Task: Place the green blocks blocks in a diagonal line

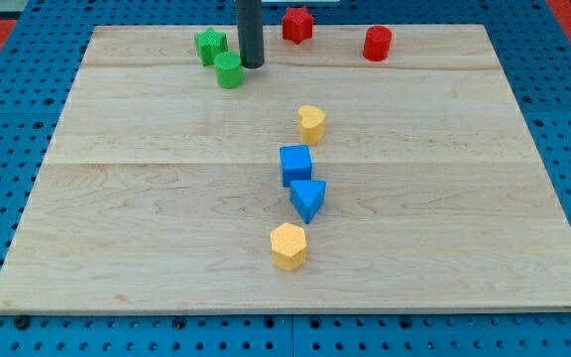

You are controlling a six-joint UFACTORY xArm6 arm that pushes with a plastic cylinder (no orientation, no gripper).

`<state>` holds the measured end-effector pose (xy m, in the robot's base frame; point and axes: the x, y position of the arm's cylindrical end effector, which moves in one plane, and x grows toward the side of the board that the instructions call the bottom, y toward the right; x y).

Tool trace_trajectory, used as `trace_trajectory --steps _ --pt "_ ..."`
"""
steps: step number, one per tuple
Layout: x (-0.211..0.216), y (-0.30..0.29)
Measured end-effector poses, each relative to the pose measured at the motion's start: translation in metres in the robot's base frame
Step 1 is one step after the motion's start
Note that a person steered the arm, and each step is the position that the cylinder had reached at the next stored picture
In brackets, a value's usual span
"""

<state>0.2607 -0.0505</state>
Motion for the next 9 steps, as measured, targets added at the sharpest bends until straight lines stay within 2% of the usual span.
trace_trajectory --steps 1,2,3,5,6,8,9 --pt "-0.019 0.037" --pt "-0.033 0.027" --pt "-0.033 -0.032" --pt "-0.039 -0.091" --pt "0.004 -0.095" --pt "-0.027 -0.037" --pt "0.039 -0.001"
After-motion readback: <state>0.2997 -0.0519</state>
